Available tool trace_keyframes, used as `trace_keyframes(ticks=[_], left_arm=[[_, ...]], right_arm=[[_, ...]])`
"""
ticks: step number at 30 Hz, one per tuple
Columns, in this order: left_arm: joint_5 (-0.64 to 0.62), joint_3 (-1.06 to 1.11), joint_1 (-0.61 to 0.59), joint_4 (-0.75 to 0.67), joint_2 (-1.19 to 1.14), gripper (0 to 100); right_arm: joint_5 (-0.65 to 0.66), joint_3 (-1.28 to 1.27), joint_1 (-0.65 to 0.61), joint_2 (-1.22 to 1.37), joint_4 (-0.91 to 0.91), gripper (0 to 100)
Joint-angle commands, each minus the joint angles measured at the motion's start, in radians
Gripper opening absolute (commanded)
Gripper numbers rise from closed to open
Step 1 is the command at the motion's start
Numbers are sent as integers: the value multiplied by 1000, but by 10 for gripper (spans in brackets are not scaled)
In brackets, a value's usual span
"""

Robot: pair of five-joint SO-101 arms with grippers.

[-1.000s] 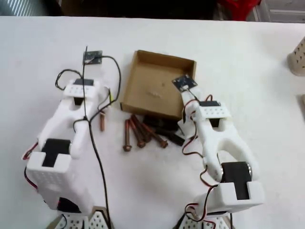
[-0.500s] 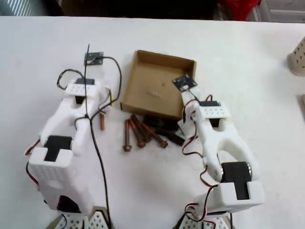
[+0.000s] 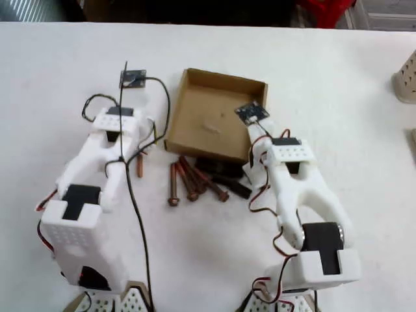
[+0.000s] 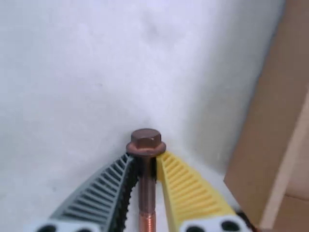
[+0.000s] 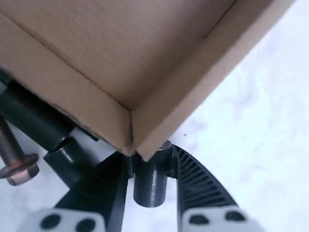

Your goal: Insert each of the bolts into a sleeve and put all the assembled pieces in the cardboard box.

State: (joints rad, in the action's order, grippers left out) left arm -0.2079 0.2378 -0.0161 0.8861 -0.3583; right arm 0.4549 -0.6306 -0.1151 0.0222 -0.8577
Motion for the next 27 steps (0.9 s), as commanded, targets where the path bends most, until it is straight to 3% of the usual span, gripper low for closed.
trace_keyframes(ticks=[1,12,15,21,27], left_arm=[[-2,-37,7,-17,4,23],[-2,-37,5,-21,4,23],[-2,-37,5,-21,4,23],[-2,-35,5,-15,4,23],[-2,-11,5,-23,13,23]], right_arm=[[3,-23,7,-102,5,18],[-3,-66,-61,-452,-114,18],[-141,-109,-105,-533,-82,17],[-493,-245,-166,-613,154,17],[-545,-388,-243,-619,501,17]])
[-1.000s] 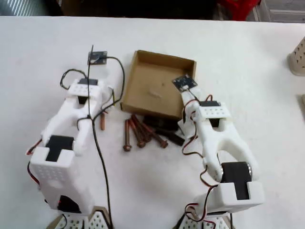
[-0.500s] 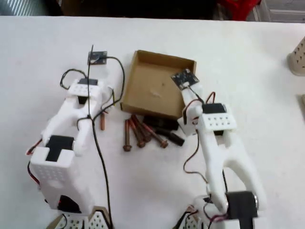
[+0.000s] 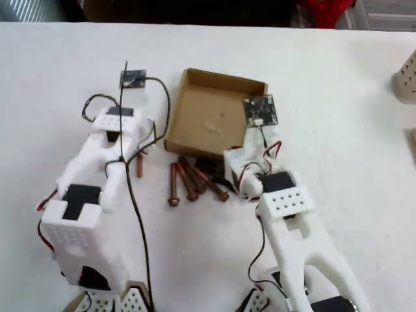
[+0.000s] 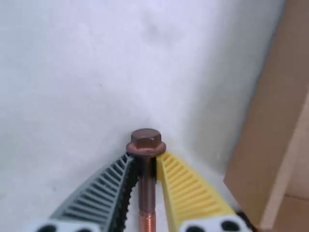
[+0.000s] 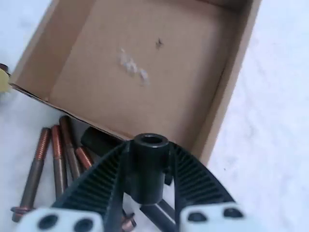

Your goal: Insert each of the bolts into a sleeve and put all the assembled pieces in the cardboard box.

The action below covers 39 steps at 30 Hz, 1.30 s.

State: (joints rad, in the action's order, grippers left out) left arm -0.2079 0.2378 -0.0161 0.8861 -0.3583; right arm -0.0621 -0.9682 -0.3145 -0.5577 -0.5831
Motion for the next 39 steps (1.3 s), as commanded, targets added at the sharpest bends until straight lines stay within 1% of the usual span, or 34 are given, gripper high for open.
trace_keyframes(ticks=[1,9,16,26,28,32,33,37,39], left_arm=[[-2,-11,5,-23,13,23],[-2,-12,5,-23,13,23],[-2,-12,5,-23,13,23],[-2,-5,5,-17,16,23],[-2,-5,5,-17,16,23],[0,-3,7,-17,16,23],[12,-3,8,-17,16,23],[130,15,5,-20,35,23],[130,54,13,-25,87,23]], right_arm=[[-29,-75,-54,-39,292,17],[-31,-333,-107,-39,880,17],[-29,-523,-171,-39,1185,17],[-31,-692,-228,-35,1613,17],[-32,-703,-223,-30,1649,17],[-32,-703,-225,-30,1632,17],[-32,-703,-226,-28,1632,17],[-34,-703,-226,-28,1630,16],[-40,-698,-226,-12,1618,16]])
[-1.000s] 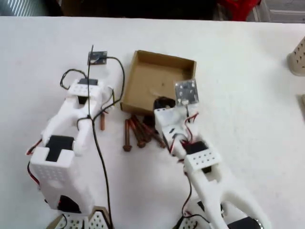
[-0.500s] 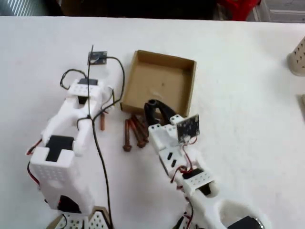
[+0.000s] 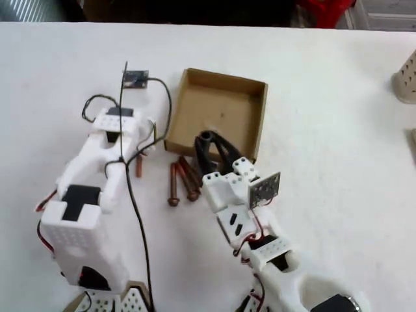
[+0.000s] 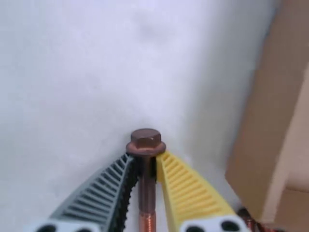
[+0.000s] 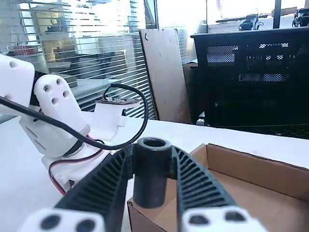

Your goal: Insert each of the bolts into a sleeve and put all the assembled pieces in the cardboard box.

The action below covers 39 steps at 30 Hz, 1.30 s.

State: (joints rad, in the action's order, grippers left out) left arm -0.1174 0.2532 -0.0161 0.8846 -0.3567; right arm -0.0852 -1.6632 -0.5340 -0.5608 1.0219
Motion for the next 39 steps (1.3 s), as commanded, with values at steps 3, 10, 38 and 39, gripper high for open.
trace_keyframes(ticks=[3,10,38,39], left_arm=[[37,153,31,-95,196,23],[35,479,30,-387,499,23],[34,982,386,-786,1429,23],[32,1019,390,-836,1457,23]], right_arm=[[-57,61,4,81,21,16],[-58,118,-7,414,315,16],[20,160,-97,837,619,16],[20,160,-101,837,618,16]])
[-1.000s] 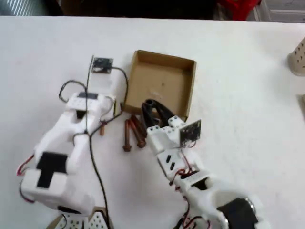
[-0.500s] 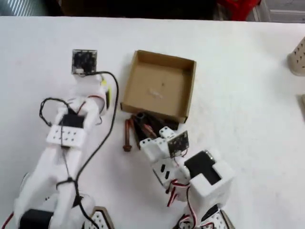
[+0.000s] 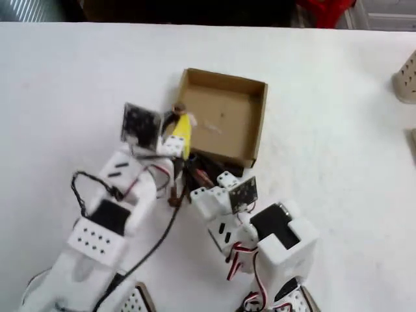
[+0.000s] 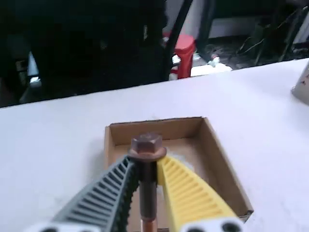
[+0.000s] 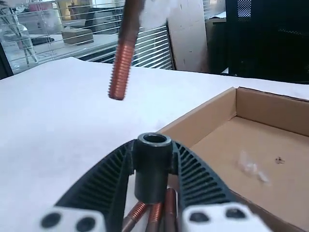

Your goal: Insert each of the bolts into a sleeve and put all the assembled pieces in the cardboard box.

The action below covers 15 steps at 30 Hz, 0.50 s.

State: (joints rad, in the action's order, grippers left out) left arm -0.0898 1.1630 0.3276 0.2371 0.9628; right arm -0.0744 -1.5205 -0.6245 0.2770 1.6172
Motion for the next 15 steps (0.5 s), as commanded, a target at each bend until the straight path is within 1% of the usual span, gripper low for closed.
trace_keyframes(ticks=[1,7,12,15], left_arm=[[5,132,47,-224,160,23],[-106,153,47,-239,180,23],[-127,198,47,-249,186,24],[-121,279,47,-341,186,24]], right_arm=[[9,17,-12,-1,22,16],[9,18,-13,-1,22,16],[9,32,-13,1,21,16],[9,32,-13,1,21,16]])
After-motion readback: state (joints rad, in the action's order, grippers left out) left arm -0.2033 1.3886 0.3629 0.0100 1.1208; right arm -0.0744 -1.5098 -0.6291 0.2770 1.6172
